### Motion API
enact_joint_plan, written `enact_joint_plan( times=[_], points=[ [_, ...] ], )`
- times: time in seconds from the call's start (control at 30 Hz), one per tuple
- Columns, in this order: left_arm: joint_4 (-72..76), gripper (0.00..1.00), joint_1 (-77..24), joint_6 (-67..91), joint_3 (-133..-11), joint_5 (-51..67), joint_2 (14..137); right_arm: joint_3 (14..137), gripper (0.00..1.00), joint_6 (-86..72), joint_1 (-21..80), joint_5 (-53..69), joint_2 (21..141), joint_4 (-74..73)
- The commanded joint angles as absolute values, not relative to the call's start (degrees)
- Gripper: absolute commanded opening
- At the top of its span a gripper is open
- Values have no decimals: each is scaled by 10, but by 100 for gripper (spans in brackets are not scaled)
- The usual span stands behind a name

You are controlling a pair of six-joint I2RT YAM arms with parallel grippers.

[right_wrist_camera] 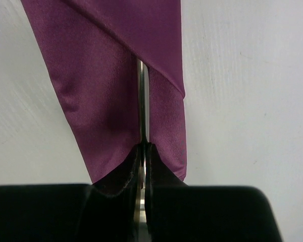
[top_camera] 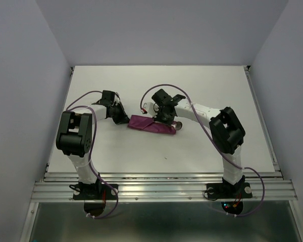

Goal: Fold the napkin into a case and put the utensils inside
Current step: Insert the spoon into the folded napkin.

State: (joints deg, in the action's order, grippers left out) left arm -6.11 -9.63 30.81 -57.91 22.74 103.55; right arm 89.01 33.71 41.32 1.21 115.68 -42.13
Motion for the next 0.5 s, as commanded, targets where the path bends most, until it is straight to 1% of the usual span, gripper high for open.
enact_joint_plan(
  times=[0.0, 0.47],
  points=[
    [-89, 0, -98, 285, -596, 243, 1048, 932, 1, 360, 419, 40, 1166, -426],
    [-115, 0, -98, 262, -629, 248, 1071, 984, 1, 395, 419, 84, 1198, -450]
  ],
)
